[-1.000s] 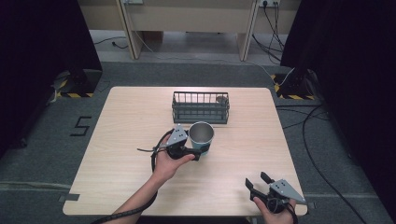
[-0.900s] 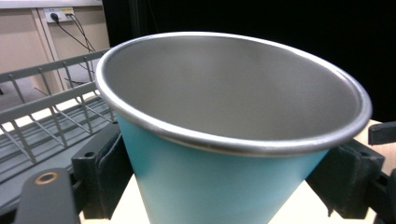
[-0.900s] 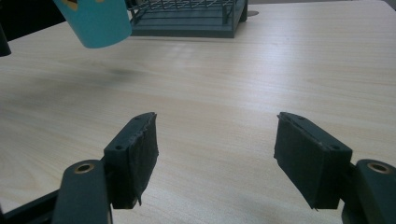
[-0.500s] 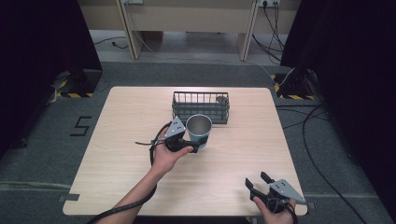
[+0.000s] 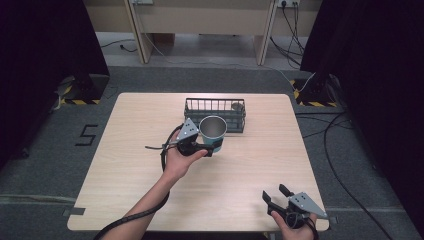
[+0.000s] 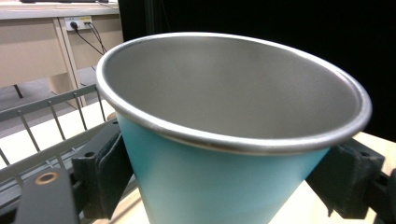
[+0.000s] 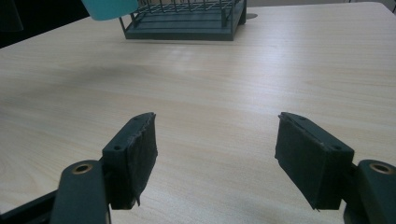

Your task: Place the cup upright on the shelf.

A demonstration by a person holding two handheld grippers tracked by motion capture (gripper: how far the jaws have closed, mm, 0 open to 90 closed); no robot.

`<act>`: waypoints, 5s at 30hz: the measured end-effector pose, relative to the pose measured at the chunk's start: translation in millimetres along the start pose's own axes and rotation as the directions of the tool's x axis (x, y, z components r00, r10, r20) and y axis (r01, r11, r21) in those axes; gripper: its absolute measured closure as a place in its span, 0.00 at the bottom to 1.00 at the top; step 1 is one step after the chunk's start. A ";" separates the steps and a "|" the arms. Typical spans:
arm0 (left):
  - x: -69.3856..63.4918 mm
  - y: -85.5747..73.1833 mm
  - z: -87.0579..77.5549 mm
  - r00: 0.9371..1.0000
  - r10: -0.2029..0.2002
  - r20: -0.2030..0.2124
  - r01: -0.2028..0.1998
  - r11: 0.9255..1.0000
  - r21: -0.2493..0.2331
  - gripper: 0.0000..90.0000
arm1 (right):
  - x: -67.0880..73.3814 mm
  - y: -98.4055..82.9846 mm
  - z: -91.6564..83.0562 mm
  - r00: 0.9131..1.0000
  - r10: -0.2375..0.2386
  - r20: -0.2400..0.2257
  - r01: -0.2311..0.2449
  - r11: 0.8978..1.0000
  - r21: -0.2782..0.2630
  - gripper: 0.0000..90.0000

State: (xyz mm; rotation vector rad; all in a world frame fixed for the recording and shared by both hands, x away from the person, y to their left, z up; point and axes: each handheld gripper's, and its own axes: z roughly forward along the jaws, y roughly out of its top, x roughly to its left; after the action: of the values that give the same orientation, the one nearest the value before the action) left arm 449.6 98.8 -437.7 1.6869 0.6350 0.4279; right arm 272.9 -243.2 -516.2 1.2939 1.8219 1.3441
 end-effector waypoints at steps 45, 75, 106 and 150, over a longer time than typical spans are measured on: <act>34.0 34.2 9.7 0.997 -0.004 -0.079 0.002 1.000 -0.022 0.18 | 2.2 2.6 2.4 1.000 -0.013 0.010 0.013 0.999 -0.030 0.30; 56.5 54.1 37.7 0.994 -0.031 -0.105 0.029 0.999 -0.024 0.18 | 2.7 0.2 4.9 1.000 0.018 -0.002 -0.018 1.000 -0.013 0.31; 73.6 68.1 69.8 0.985 -0.044 -0.169 0.044 0.999 -0.004 0.18 | 5.3 2.0 3.0 1.000 0.013 -0.026 -0.014 1.000 -0.013 0.33; 87.3 53.2 93.3 0.975 -0.076 -0.208 0.080 0.997 0.011 0.18 | 6.1 -0.6 4.8 0.999 0.012 -0.042 -0.011 1.000 0.017 0.33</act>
State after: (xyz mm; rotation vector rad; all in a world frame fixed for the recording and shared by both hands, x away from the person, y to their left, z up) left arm 583.0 74.0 -410.6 1.6416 0.8579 0.5483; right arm 274.2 -235.6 -517.8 1.2956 1.8609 1.3746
